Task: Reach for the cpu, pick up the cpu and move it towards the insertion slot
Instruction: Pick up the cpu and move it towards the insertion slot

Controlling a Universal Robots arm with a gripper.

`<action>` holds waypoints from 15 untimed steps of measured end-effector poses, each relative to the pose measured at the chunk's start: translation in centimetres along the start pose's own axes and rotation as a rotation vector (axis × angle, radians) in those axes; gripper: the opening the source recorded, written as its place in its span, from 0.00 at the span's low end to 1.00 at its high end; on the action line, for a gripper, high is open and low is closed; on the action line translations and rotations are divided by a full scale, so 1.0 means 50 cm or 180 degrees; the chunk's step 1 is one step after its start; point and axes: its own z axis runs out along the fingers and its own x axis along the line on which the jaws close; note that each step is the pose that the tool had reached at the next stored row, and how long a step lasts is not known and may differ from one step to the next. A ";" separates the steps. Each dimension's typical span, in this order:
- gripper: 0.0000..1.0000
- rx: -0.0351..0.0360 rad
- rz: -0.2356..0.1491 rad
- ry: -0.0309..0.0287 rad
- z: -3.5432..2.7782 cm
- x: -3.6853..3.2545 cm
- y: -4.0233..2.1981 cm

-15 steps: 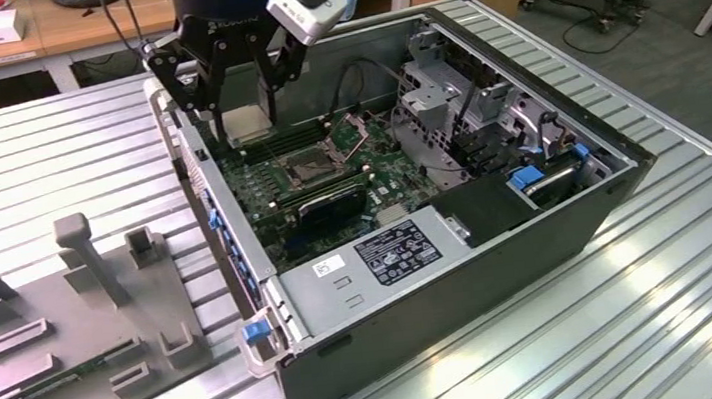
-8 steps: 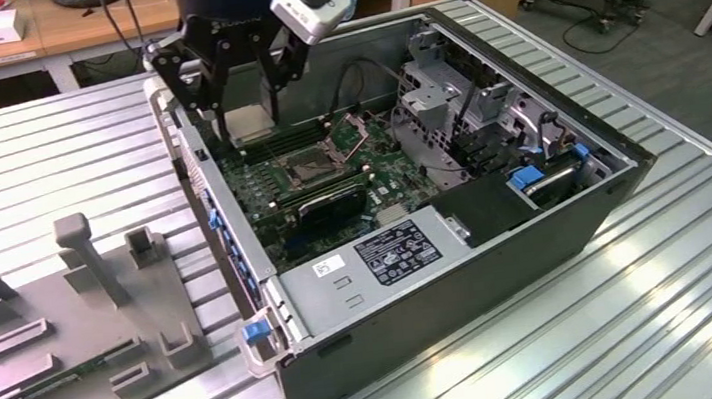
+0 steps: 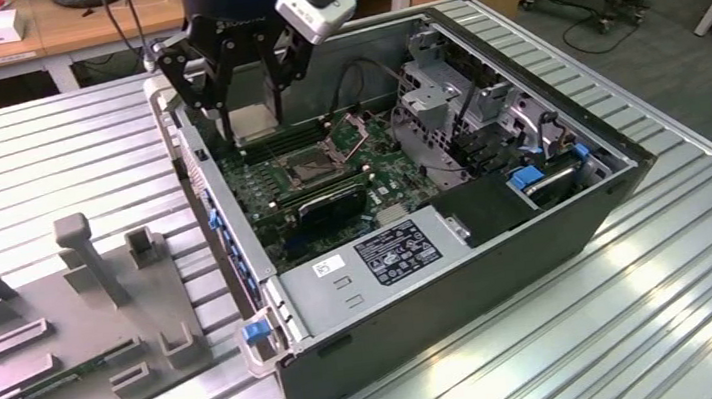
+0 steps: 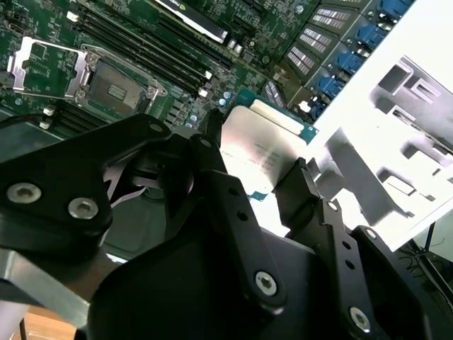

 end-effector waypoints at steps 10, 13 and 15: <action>0.55 0.0000 0.0000 0.0000 0.003 -0.018 -0.001; 0.55 0.0000 0.0000 0.0000 0.004 -0.021 -0.001; 0.55 0.0000 0.0000 0.0000 0.004 -0.023 -0.001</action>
